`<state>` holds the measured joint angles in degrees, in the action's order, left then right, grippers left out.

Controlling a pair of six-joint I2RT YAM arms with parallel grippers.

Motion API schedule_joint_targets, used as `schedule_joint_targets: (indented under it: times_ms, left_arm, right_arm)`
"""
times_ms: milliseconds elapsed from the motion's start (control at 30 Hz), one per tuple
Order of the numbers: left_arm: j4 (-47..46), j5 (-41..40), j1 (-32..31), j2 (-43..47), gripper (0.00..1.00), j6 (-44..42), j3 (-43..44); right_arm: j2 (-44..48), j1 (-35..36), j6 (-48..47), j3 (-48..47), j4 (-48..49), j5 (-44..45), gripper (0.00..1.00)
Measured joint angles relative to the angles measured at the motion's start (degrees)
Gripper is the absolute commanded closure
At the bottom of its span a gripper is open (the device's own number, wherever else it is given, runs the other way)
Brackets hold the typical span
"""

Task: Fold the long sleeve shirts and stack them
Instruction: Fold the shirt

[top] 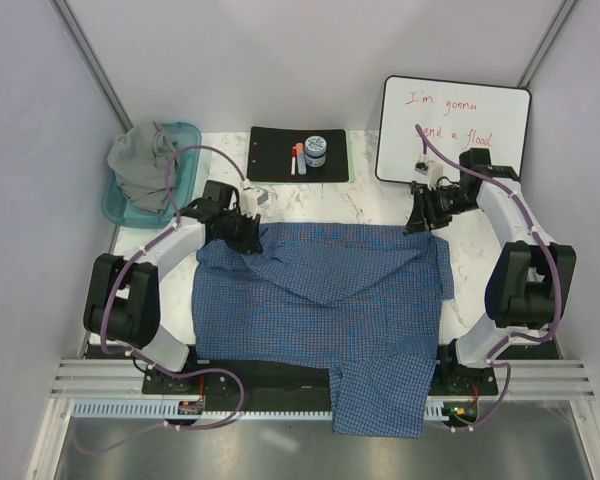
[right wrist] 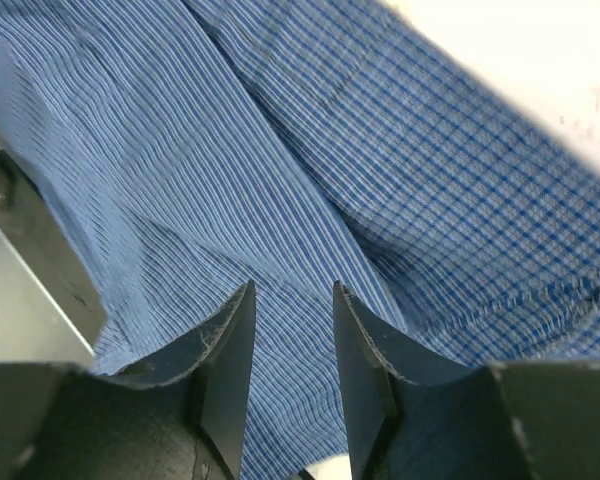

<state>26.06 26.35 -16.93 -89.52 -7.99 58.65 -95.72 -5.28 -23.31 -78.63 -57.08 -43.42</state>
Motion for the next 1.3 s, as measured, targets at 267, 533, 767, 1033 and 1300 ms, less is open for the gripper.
schedule_joint_targets:
  times_ms: [267,533,767,1033,1300]
  left_arm:
    - [-4.3,0.0,3.8,2.3,0.73,0.9,-8.4]
    - [-4.6,-1.5,6.6,5.7,0.39,1.6,-8.8]
    - [-1.9,-2.3,6.8,9.3,0.33,-2.8,-7.4]
    - [1.0,-5.3,6.8,3.4,0.32,-6.3,-3.3]
    - [1.7,-7.2,6.8,-2.6,0.36,-6.8,-1.7]
  right_arm:
    - [-2.8,1.0,-2.3,2.6,-0.4,7.6,0.60]
    - [-4.4,1.4,-2.9,3.0,0.0,11.4,0.60]
    - [-3.8,5.2,-2.0,3.0,2.1,14.0,0.41]
    - [-8.3,8.2,-1.3,0.8,3.3,15.3,0.35]
    - [-10.5,8.2,-1.6,0.7,3.5,17.2,0.42]
